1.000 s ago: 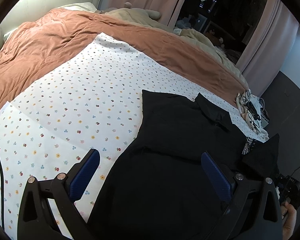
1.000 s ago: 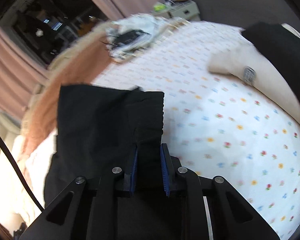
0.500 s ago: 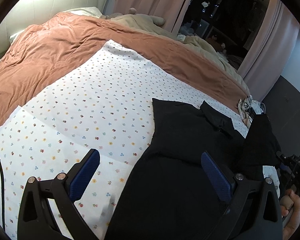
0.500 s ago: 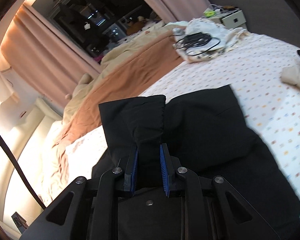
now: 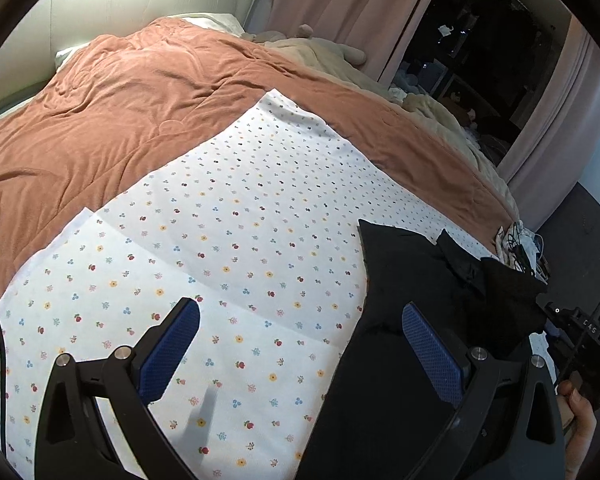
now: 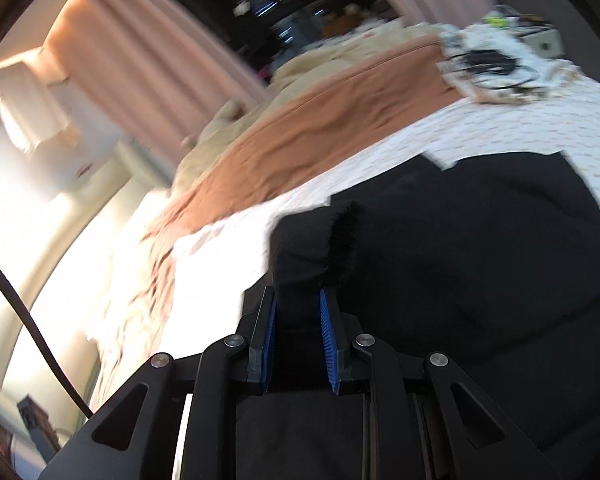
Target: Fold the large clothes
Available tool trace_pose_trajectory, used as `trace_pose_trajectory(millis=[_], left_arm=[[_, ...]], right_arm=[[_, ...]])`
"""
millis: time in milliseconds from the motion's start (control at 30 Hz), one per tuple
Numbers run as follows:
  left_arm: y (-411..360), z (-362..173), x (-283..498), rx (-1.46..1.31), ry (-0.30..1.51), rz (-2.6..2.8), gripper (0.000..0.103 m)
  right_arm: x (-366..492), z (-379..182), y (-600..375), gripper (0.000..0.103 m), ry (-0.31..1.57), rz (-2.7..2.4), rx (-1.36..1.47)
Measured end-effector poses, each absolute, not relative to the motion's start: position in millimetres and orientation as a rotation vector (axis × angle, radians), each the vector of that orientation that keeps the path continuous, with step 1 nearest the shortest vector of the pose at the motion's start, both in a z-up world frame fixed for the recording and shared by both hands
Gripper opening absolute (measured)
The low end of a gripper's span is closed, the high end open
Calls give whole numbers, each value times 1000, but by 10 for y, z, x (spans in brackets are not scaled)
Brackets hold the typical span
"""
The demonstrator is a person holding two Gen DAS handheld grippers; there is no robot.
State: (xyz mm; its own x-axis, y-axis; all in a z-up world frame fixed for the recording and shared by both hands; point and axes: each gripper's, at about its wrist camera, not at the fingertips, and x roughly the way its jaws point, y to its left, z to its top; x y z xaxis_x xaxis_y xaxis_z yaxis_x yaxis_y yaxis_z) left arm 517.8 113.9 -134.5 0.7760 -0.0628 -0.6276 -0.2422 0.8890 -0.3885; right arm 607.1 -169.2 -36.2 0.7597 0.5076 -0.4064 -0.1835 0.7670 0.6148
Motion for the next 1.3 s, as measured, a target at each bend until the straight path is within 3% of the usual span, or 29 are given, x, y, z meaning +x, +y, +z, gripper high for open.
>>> trace_pose_trajectory(millis=[100, 133, 167, 233, 533, 633, 767, 933, 1033, 1200, 1300], left_arm=[[1147, -1346, 5173, -493, 678, 99, 103], [1130, -1348, 5182, -496, 677, 94, 103], [1117, -1345, 5183, -497, 677, 90, 103], [1052, -1337, 5196, -492, 677, 79, 103], [503, -1346, 5335, -418, 706, -58, 103], [280, -1384, 5423, -372, 736, -94, 98], [95, -1478, 5525, -352, 771, -116, 90], [-92, -1656, 5699, -344, 822, -110, 88], [-196, -1778, 5834, -333, 853, -108, 87], [-370, -2047, 6030, -301, 918, -92, 86], [-440, -2189, 6096, -274, 956, -75, 78]], right_arm=[[6174, -387, -1545, 26, 616, 500, 551], [6209, -414, -1553, 37, 634, 514, 557], [6238, -449, -1572, 61, 648, 516, 555], [6238, -508, -1674, 82, 637, 490, 540], [6215, -850, -2483, 82, 709, 286, 635], [6241, -975, -2803, 82, 739, 218, 664], [6285, -1097, -3158, 74, 767, 155, 721], [6356, -1395, -3589, 71, 803, 54, 804], [6298, -1602, -3782, 62, 813, 20, 894], [6159, -1776, -3997, 62, 792, -25, 993], [6145, -1768, -4071, 62, 772, -35, 1018]])
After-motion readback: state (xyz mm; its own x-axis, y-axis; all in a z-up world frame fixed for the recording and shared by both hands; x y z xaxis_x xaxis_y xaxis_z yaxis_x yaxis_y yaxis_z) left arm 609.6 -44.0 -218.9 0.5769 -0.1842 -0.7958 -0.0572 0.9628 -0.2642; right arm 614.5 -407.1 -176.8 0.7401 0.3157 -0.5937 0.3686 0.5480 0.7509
